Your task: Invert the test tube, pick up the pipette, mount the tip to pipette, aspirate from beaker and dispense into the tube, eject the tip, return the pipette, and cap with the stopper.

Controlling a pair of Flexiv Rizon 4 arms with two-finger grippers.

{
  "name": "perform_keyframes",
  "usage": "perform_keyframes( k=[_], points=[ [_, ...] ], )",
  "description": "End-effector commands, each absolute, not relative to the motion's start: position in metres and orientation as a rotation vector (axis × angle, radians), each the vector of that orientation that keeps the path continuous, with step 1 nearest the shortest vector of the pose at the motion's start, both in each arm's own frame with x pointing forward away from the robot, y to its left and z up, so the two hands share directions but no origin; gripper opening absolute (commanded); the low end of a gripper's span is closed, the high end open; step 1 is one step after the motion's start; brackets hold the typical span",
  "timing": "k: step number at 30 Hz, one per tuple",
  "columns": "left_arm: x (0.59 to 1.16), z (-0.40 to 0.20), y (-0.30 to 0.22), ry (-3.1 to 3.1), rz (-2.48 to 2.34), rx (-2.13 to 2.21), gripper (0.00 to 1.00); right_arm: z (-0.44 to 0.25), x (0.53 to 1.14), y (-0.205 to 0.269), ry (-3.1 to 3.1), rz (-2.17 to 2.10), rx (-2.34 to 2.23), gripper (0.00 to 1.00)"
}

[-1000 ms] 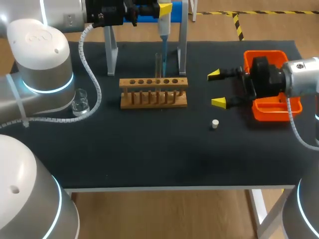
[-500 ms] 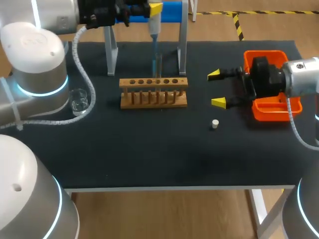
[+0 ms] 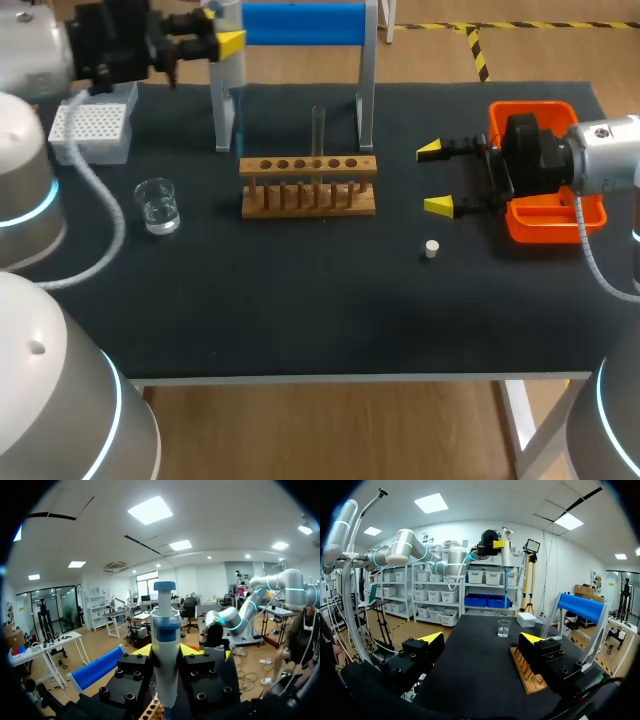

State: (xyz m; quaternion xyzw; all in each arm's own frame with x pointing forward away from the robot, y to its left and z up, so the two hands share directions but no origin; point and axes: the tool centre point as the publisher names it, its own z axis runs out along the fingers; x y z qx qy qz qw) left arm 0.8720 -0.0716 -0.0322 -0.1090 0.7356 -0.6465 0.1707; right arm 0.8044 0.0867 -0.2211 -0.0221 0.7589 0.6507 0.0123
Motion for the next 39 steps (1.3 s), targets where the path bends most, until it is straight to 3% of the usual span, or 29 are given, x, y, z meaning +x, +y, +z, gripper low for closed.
perform_keyframes(
  k=[1,14,39],
  points=[
    [0.852,-0.034,0.002,2.102,-1.847,-0.277,0.00,-0.221,0.803,0.086,2.367,2.026,-0.069,1.00],
    [0.872,-0.077,0.071,2.109,-1.876,-0.267,0.00,-0.221,0.803,0.086,2.367,2.026,-0.069,1.00],
    [0.899,-0.101,0.082,2.130,-1.915,-0.253,0.00,-0.221,0.803,0.086,2.367,2.026,-0.069,1.00]
  ],
)
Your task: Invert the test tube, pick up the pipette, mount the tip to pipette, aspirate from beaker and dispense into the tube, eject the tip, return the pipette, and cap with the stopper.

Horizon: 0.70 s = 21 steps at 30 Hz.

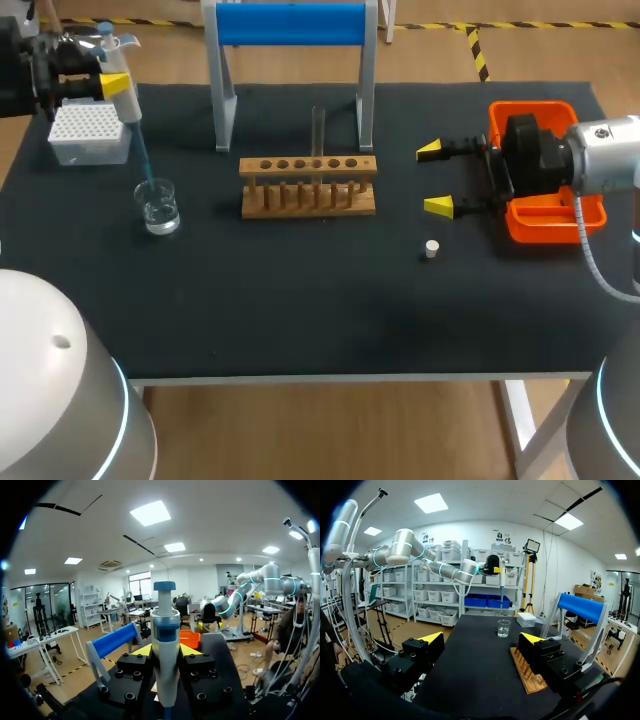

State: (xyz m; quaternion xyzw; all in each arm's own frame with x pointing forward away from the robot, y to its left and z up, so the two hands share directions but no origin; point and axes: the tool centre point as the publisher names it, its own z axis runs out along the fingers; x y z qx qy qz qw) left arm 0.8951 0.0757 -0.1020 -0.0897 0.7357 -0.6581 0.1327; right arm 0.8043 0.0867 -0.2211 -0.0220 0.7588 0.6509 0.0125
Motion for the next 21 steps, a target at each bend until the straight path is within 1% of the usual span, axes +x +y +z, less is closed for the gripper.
perform_keyframes(
  k=[1,21],
  points=[
    [0.8990,-0.1009,0.0825,2.130,-1.915,-0.252,0.00,-0.2205,0.8034,0.0857,2.367,2.026,-0.069,1.00],
    [0.9000,-0.0983,0.0873,2.117,-1.908,-0.275,0.00,-0.2205,0.8034,0.0857,2.367,2.026,-0.069,1.00]
  ],
)
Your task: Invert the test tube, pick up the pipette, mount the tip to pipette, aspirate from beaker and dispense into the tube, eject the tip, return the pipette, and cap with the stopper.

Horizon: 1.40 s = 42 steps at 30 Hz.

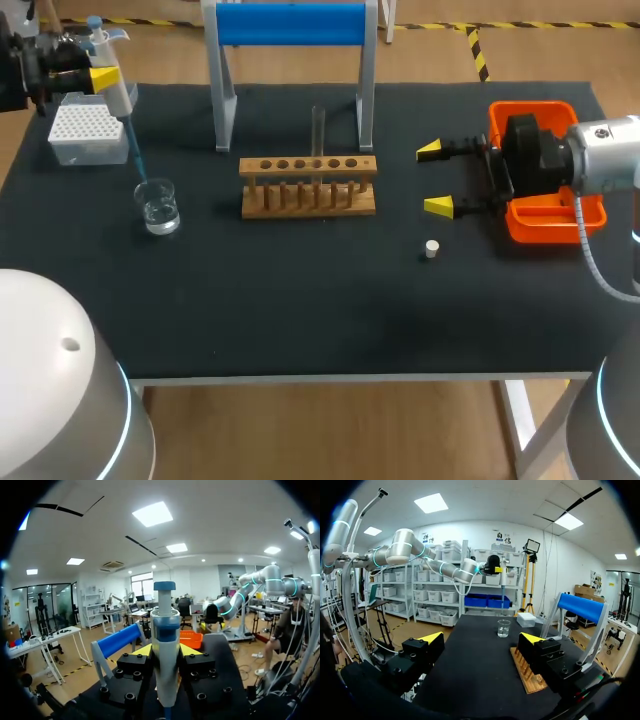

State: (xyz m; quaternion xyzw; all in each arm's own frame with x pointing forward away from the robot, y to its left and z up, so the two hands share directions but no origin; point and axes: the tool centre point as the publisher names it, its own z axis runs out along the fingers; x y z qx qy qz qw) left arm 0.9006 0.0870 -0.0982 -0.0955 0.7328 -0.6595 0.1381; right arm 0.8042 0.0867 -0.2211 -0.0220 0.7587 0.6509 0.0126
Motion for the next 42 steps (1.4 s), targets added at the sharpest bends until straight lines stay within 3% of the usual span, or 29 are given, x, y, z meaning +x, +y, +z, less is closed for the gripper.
perform_keyframes(
  k=[1,14,42],
  points=[
    [0.900,-0.098,0.087,2.117,-1.908,-0.275,0.00,-0.221,0.803,0.086,2.367,2.026,-0.069,1.00],
    [0.900,-0.098,0.087,2.117,-1.908,-0.275,0.00,-0.220,0.800,0.095,2.383,1.987,-0.060,1.00],
    [0.900,-0.098,0.087,2.117,-1.908,-0.275,0.00,-0.239,0.746,0.296,2.448,1.620,0.187,1.00]
  ],
)
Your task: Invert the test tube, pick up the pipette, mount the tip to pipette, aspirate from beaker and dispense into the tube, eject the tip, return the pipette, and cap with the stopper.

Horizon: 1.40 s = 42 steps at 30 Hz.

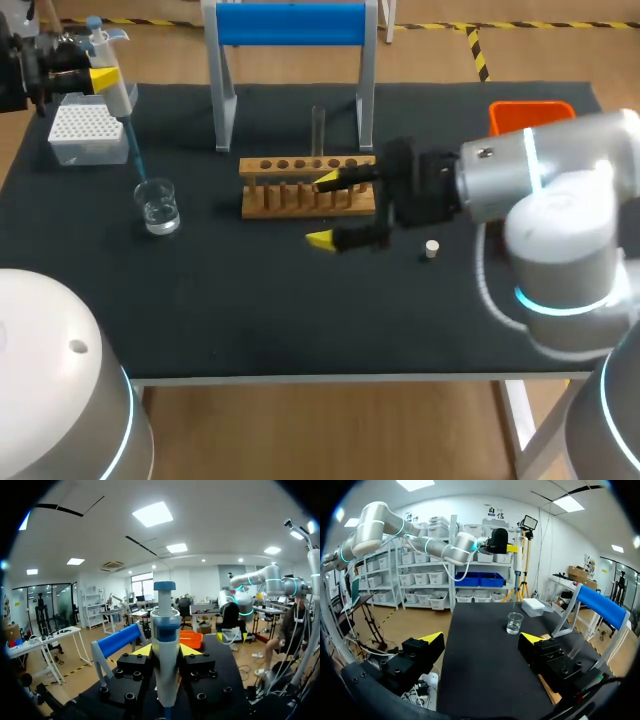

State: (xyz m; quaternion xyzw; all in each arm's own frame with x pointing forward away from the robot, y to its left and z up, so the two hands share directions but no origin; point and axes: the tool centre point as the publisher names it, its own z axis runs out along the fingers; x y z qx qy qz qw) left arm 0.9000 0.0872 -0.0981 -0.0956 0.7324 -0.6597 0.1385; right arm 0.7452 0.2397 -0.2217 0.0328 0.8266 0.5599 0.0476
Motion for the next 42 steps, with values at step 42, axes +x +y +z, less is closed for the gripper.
perform_keyframes(
  k=[42],
  points=[
    [0.900,-0.098,0.087,2.117,-1.908,-0.275,0.00,-0.291,0.805,0.379,2.396,1.452,0.412,1.00]
  ],
)
